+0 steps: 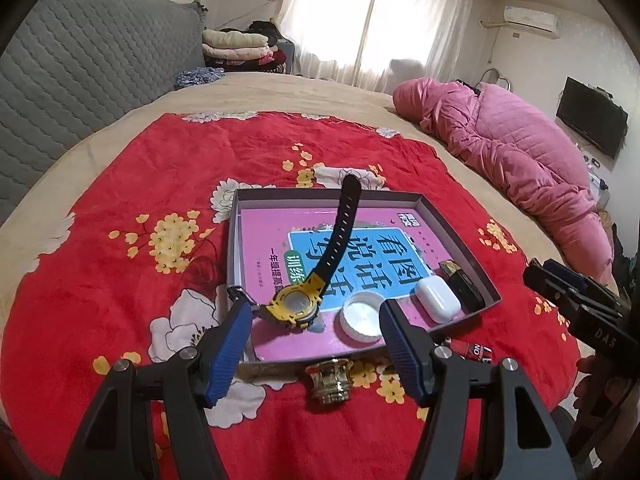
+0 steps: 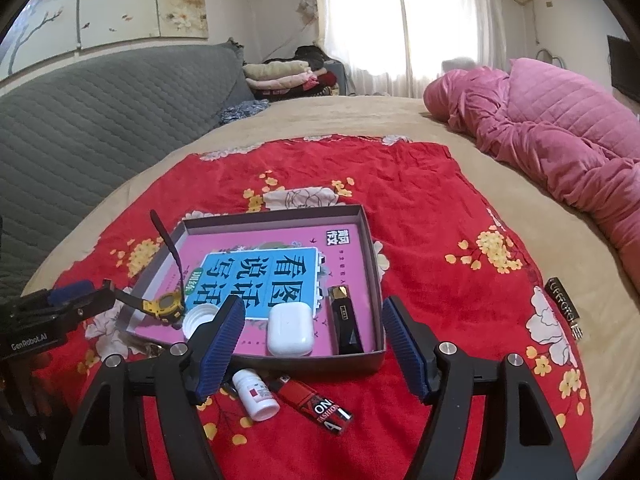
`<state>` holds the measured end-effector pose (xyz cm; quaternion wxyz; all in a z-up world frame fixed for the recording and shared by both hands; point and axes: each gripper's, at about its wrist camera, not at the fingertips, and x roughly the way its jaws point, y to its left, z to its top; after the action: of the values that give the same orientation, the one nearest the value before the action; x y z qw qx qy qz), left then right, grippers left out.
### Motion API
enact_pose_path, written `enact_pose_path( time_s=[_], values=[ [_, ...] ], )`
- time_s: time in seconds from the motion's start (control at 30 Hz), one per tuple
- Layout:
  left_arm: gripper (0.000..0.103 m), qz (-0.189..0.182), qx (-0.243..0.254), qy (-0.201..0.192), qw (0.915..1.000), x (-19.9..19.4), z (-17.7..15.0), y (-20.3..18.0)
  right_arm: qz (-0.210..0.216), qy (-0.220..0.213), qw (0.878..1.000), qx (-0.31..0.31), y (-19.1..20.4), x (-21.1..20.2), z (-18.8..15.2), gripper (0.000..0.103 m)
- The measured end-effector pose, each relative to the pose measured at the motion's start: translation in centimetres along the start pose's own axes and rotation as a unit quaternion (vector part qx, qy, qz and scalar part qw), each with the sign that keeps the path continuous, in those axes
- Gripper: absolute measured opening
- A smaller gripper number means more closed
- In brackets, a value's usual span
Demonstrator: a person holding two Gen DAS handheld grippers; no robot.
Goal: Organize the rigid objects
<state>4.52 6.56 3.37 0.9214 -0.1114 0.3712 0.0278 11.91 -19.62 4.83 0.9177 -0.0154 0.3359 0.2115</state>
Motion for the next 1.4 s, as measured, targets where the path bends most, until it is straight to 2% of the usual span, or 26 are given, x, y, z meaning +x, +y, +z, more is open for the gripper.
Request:
enact_pose_path(
  time_s=[0.63, 1.03, 1.4],
  values=[
    [0.065, 0.004, 0.010, 0.020, 0.9997, -0.8, -1.3, -0.8, 0.014, 0.003, 0.999, -0.032, 1.2, -1.6, -1.7, 0.073],
    [0.065, 0.000, 0.020, 0.046, 0.9987, -0.2, -2.4, -1.5, 0.035, 0.031, 0.996, -0.072, 3.7, -1.2, -3.8, 0.073],
    [0.065, -0.004, 0.026, 0.067, 0.9974, 0.1, -3.0, -1.9, 0.044, 0.054, 0.994, -0.081, 4.2, -0.8, -5.3, 0.073]
  ],
)
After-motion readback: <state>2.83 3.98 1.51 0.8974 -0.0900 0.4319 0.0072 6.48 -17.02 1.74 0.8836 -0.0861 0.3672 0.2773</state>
